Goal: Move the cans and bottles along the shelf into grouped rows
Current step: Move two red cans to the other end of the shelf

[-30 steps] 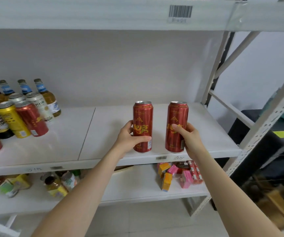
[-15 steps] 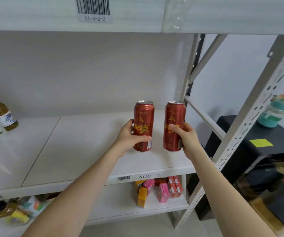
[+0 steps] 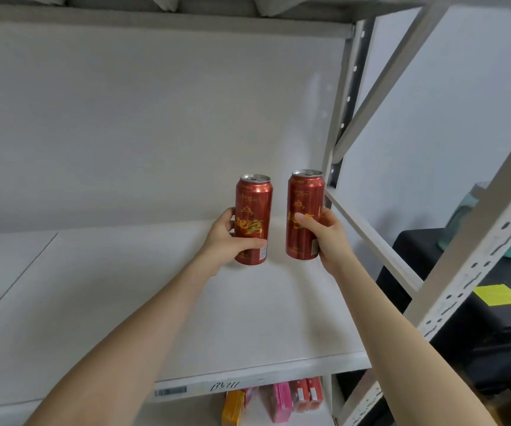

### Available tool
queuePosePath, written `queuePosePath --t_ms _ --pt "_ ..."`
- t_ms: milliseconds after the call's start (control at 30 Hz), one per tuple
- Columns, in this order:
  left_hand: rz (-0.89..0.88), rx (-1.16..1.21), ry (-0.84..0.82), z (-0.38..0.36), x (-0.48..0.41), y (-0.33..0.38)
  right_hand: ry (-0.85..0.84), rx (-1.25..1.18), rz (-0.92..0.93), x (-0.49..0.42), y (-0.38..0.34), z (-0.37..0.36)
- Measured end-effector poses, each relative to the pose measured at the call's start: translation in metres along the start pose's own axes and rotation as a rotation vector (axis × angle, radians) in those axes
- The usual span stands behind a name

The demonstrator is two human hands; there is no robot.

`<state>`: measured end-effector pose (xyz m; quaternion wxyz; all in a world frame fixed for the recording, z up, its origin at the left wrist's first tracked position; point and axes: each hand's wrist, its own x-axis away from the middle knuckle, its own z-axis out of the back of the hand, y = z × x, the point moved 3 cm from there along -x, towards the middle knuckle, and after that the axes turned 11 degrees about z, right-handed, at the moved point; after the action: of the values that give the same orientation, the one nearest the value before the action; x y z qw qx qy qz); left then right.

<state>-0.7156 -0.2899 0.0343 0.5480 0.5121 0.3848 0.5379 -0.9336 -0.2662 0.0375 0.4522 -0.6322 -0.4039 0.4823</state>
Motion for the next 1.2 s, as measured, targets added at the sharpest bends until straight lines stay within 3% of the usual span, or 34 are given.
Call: queuePosePath --t_ms 667,1200 --pt "-0.073 0.057 0.056 -0.025 -0.107 -0.043 0.007 -0.095 0.045 -0.111 0.090 0.017" --pt "-0.065 0.043 0.012 -0.026 -0.114 -0.053 -0.027 0.067 0.036 -0.123 0.110 0.022"
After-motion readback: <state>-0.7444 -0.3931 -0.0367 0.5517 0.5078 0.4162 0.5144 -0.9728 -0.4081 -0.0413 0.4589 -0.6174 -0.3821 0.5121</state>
